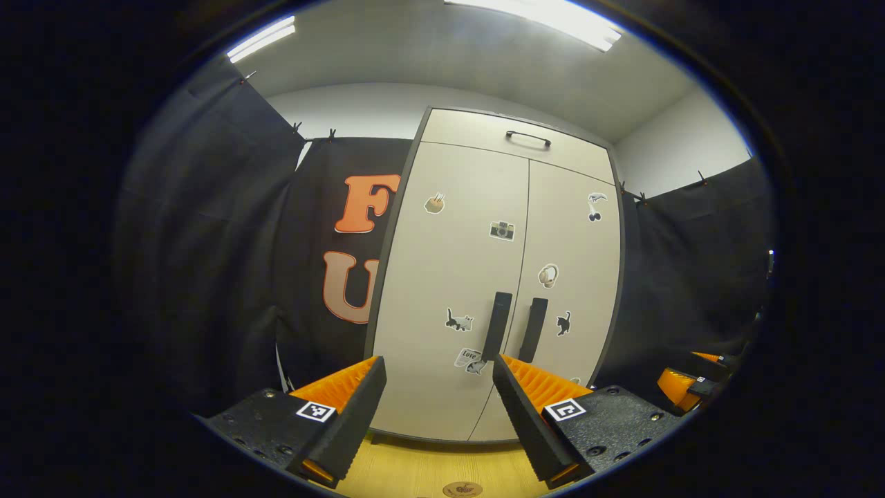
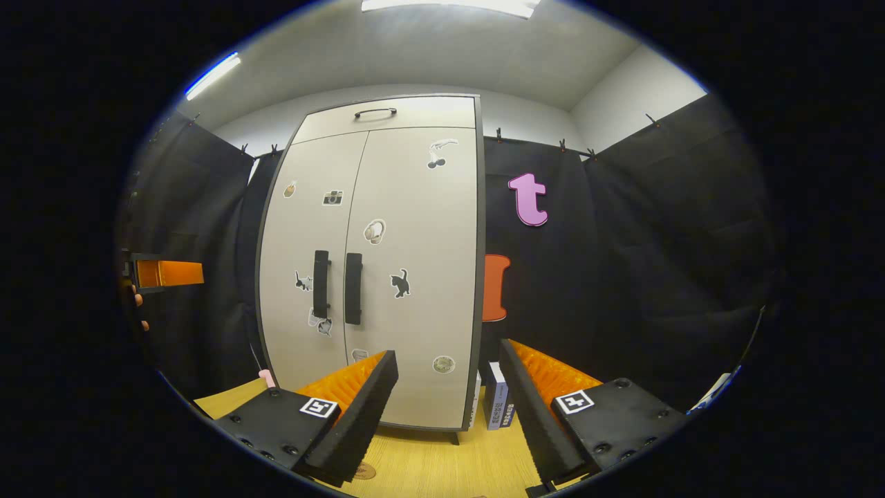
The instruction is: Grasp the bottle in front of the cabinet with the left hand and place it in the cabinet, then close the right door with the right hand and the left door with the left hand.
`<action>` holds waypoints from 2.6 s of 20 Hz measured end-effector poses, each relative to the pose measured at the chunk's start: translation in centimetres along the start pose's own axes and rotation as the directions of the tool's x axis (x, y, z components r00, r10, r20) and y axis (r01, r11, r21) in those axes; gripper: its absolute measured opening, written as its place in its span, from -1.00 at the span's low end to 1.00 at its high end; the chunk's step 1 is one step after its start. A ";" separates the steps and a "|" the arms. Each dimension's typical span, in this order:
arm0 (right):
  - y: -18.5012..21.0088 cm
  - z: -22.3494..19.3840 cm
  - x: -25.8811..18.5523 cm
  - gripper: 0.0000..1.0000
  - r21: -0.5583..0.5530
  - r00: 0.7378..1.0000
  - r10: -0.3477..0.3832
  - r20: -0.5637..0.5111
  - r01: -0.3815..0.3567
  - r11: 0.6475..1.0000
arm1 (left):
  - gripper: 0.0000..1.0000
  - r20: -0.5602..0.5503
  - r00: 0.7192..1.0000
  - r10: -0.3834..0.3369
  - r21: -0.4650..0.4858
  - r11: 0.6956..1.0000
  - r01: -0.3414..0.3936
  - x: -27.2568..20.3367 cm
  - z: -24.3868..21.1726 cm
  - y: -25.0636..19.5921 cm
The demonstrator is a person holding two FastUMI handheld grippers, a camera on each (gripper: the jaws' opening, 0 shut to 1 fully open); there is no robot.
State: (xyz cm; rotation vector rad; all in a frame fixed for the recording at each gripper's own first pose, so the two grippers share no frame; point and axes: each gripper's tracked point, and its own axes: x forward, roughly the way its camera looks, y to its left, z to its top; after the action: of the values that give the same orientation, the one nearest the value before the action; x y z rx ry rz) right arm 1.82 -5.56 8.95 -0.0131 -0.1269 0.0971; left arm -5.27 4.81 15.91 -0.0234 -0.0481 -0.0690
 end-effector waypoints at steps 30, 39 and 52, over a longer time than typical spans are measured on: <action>-0.5 -2.1 1.7 0.97 0.003 0.999 0.022 -0.050 -0.021 1.000 | 0.90 -0.134 0.984 -0.119 -0.067 0.992 0.111 2.1 -6.7 -7.5; -3.5 -1.7 2.2 0.87 0.006 0.998 -0.048 -0.036 0.048 0.999 | 0.89 -0.103 0.990 -0.102 -0.007 0.995 0.102 3.2 -5.9 -8.1; -3.9 0.9 1.8 0.87 0.044 0.999 -0.023 0.033 0.021 0.999 | 0.89 0.008 0.999 -0.052 0.068 0.996 0.051 1.0 -0.1 -7.9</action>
State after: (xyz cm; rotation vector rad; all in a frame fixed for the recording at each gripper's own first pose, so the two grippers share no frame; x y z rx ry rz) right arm 3.83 -9.30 10.12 0.0339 -0.1586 0.0782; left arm -4.78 -3.16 16.04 0.0456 -0.0608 -0.1189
